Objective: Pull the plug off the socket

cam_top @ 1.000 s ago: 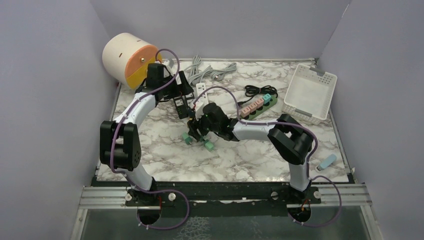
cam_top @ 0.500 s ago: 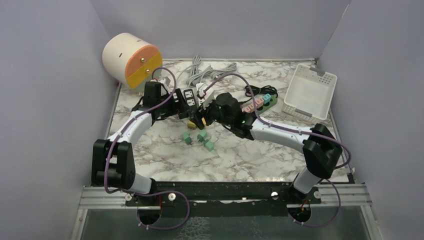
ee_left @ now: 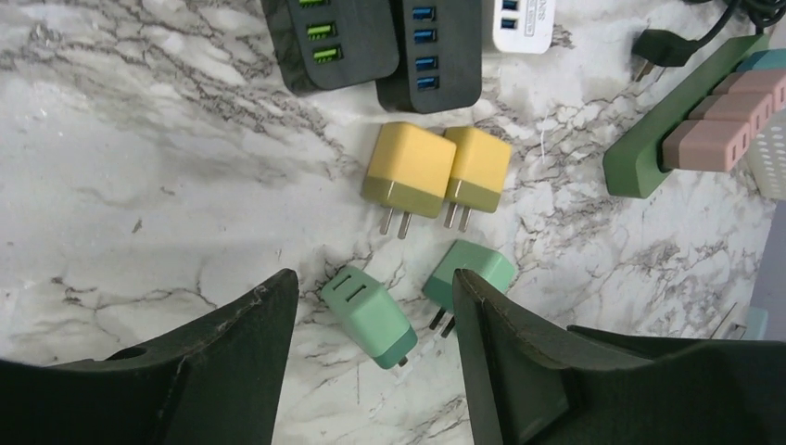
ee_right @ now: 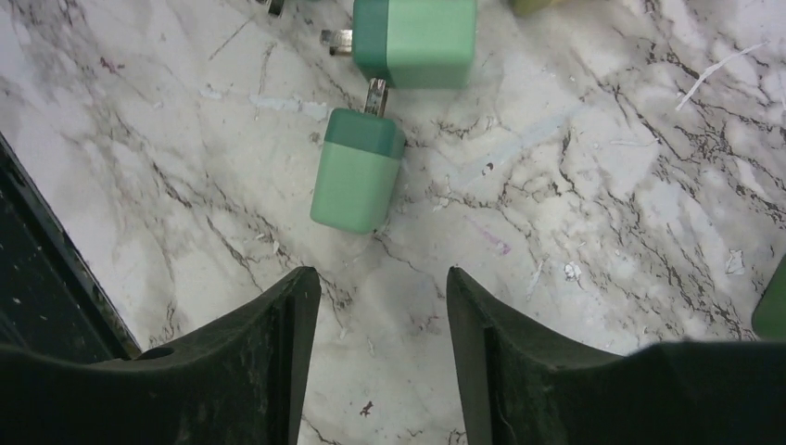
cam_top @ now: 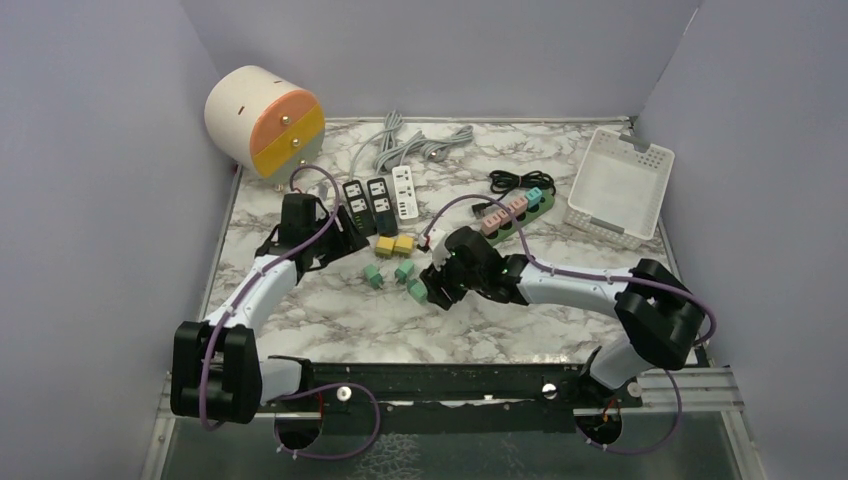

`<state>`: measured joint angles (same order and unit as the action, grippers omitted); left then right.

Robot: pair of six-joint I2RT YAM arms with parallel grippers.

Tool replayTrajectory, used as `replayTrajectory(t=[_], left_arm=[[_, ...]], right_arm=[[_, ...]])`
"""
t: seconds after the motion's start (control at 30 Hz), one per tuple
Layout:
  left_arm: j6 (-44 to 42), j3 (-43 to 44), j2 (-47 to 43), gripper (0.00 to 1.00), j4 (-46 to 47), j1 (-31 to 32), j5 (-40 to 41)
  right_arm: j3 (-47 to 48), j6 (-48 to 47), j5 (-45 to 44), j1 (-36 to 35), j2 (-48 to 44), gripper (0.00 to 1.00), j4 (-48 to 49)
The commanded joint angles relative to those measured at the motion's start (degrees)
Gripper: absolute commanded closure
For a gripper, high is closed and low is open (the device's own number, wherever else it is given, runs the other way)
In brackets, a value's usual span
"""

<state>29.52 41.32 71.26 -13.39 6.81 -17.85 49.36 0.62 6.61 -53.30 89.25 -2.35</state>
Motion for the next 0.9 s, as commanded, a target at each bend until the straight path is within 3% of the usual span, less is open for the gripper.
replayTrajectory(t=[0.0, 0.1, 0.33, 0.57, 0.87], left_arm=[[5.07, -3.13, -2.25, 0.39, 1.34, -0.30, 1.23], [7.27, -5.05, -1.97, 0.51, 3.21, -0.30, 0.30], [9.17, -8.40, 1.11, 0.61, 8.24, -0.30, -1.74], [9.77, -8.53, 4.02, 0.69, 11.30, -0.13, -2.66], [10.40, -6.07, 8.71, 0.71, 14.17, 0.44, -3.32]], right_arm=[[-1.30, 1.90, 4.44, -0.23, -2.20, 0.46, 0.35], [-1.24, 2.49, 6.77, -0.22, -0.42, 0.52, 1.35], [2.08, 2.87, 9.91, -0.23, 5.71, 0.77, 1.77], [4.78, 3.95, 10.05, -0.23, 9.68, 0.78, 3.26], [10.71, 3.89, 8.78, -0.23, 14.87, 0.81, 2.05]])
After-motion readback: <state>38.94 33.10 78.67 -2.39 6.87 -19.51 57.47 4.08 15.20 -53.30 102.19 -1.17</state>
